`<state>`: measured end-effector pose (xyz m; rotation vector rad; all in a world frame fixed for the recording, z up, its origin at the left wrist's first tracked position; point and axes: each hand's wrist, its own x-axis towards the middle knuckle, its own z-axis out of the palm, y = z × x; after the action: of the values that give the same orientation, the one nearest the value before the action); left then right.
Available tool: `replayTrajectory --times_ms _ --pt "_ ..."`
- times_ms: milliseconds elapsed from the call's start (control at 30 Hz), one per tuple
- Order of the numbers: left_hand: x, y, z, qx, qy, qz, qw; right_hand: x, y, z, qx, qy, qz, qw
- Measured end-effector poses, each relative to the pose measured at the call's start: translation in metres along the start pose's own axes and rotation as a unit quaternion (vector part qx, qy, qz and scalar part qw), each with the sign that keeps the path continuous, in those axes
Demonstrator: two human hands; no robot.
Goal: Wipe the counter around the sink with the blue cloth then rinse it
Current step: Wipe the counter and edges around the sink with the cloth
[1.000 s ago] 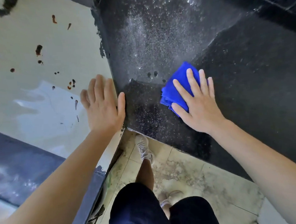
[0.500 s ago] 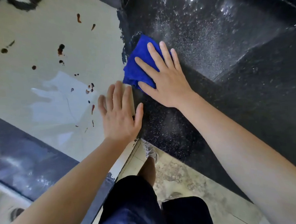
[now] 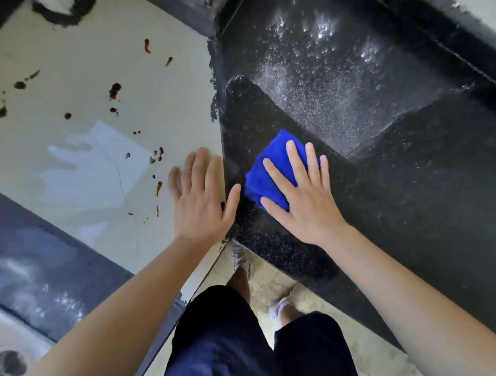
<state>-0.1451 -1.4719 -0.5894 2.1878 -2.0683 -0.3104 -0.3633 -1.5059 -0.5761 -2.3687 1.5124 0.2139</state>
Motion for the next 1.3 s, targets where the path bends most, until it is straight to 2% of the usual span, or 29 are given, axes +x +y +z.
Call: replayTrajectory --times_ms 167,300,500,700,833,933,1000,1167,1300 --pt "-0.003 0.000 -0.006 -0.073 0.048 -0.017 0.996 0.096 -0.043 -0.016 -0.001 0.032 -0.034 0.999" --pt "-0.004 -0.003 -0.010 -0.108 0.067 -0.031 0.991 0.115 -0.054 -0.015 0.001 0.047 -0.033 0.998" --pt "0.015 0.003 -0.017 -0.029 0.015 0.014 0.999 0.016 0.012 0.002 0.016 0.045 -0.065 0.997" --pt "0.071 0.030 -0.010 0.004 -0.004 0.044 0.999 -0.116 0.119 0.012 -0.001 0.000 0.060 0.998" --pt "0.101 0.044 -0.001 0.019 -0.008 0.030 0.999 -0.129 0.135 0.009 0.010 -0.024 0.116 0.993" --pt "0.105 0.047 0.004 0.033 -0.005 0.020 0.999 -0.099 0.128 0.004 0.018 -0.012 0.116 0.993" --pt "0.103 0.047 0.004 0.036 -0.005 0.018 0.999 -0.065 0.123 -0.004 0.023 -0.003 0.087 0.996" --pt "0.106 0.046 0.005 0.035 -0.013 0.016 0.999 0.055 0.102 -0.030 0.015 0.038 0.015 0.999" --pt "0.107 0.045 0.006 0.042 0.001 0.017 0.999 0.161 0.072 -0.051 -0.006 0.058 -0.009 0.998"
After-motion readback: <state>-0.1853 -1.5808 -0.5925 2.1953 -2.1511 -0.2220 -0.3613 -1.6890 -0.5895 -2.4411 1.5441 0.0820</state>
